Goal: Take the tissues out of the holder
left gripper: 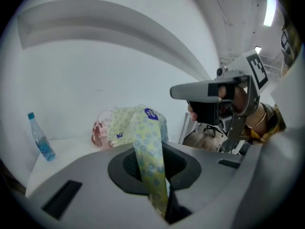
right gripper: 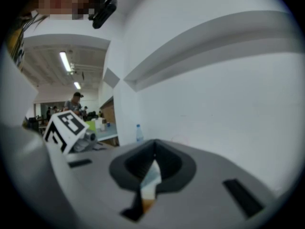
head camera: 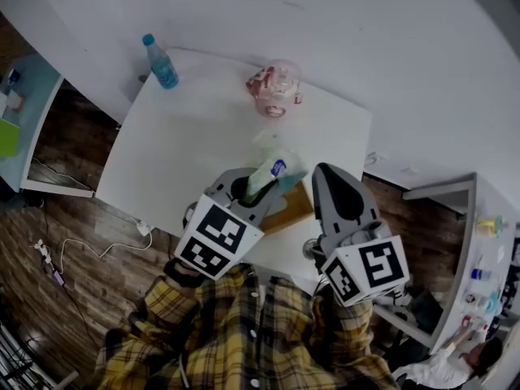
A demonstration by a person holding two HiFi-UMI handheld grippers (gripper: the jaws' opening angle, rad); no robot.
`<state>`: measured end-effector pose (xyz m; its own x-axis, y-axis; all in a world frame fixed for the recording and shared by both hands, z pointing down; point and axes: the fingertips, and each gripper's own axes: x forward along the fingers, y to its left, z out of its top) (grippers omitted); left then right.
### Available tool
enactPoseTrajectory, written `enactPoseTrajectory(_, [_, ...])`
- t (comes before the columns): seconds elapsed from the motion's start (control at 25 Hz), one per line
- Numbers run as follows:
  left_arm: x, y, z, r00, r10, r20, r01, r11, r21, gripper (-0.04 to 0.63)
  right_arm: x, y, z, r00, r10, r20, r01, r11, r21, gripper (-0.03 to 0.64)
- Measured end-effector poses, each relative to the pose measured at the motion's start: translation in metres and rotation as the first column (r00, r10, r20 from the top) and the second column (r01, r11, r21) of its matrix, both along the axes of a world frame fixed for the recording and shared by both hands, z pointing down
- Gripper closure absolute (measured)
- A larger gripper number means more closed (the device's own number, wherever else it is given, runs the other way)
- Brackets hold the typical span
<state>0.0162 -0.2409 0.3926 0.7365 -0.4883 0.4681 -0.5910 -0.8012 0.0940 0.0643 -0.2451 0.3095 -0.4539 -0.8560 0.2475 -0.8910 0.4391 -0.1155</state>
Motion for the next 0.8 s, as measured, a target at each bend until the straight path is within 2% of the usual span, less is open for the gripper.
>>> enactPoseTrajectory(0.2, [-0.020,-0.012,-0.047,0.990,-0.080,-0.113,0.091,0.991,0.095,0.535,-0.011,-0.003,-0.007,1.000,-0.027,-0.005,0.027,0.999,0.020,0.607])
enactPoseTrajectory(0.4, [-0.034,-0.016,-0.088,0.960,-0.121,-0.254,0.163,0.975,0.153,0.535,-0.018,-0.006,-0.013,0.999,-0.049,-0.002,0.049,0.998,0.037,0.607])
enactPoseTrajectory(0.8, [-0.052,-0.010,-0.152,0.933,-0.160,-0.322,0.255,0.925,0.281,0.535,-0.036,-0.008,-0.014,0.995,-0.104,0.001,0.104,0.994,0.047,0.607])
